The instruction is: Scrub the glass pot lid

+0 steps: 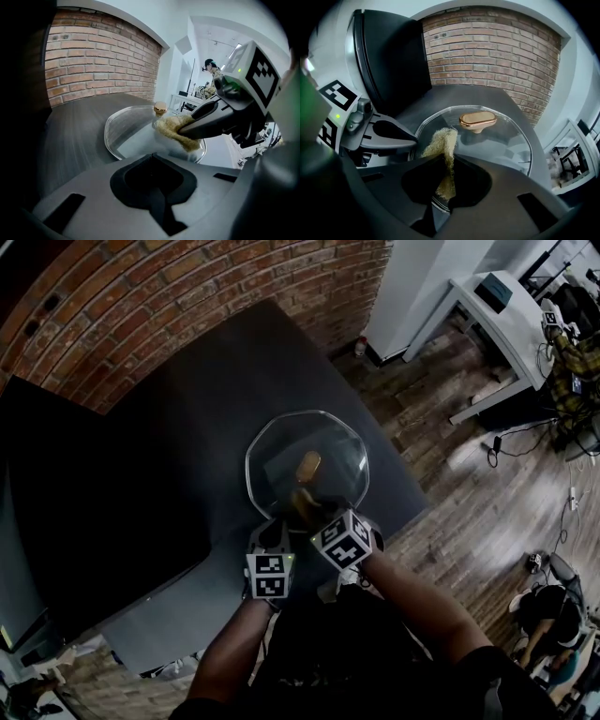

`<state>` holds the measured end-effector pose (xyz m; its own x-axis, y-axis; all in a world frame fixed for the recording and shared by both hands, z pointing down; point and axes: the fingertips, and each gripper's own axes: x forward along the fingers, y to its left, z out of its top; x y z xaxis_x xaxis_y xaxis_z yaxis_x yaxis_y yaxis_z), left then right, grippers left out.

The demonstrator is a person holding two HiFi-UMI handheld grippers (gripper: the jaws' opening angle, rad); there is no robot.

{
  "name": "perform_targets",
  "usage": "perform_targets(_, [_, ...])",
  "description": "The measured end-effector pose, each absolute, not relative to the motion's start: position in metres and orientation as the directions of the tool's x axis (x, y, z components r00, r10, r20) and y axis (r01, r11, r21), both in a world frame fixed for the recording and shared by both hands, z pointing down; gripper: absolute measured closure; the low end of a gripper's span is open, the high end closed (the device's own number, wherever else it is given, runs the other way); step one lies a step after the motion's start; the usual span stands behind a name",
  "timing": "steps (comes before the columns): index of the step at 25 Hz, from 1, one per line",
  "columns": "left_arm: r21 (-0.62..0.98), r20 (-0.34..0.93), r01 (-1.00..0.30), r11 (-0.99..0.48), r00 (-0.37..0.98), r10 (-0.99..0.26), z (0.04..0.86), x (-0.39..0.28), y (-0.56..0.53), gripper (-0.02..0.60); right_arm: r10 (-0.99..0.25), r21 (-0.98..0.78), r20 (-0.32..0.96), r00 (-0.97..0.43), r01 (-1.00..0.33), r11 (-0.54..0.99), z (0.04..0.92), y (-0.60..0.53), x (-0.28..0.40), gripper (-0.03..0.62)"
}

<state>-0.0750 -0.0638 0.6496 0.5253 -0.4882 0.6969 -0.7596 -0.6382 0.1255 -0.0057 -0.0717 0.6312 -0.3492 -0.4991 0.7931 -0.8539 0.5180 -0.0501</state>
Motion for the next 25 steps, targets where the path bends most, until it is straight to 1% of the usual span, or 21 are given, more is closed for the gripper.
perform_targets(9, [0.135,0.7,-0.764,-0.631,0.525,-0.485,0.652,-0.076,-0.063,0.546,-0.515,-0.065,0.801,-0.306,-0.899,0.433,0.63,-0.084,0.042,0.542])
perform_targets(18, [0.13,0.696,-0.761,-0.636,0.526,-0.488,0.65,-0.075,-0.065,0.546,-0.543,-0.081,0.807,-0.233,-0.954,0.29,0.634,-0.099,0.102,0.542])
perform_targets(25, [0.136,0.698,-0.758,-0.638,0.53,-0.481,0.652,-0.076,-0.064,0.546,-0.542,-0.082,0.82,-0.182,-0.976,0.204,0.639,-0.106,0.134,0.542])
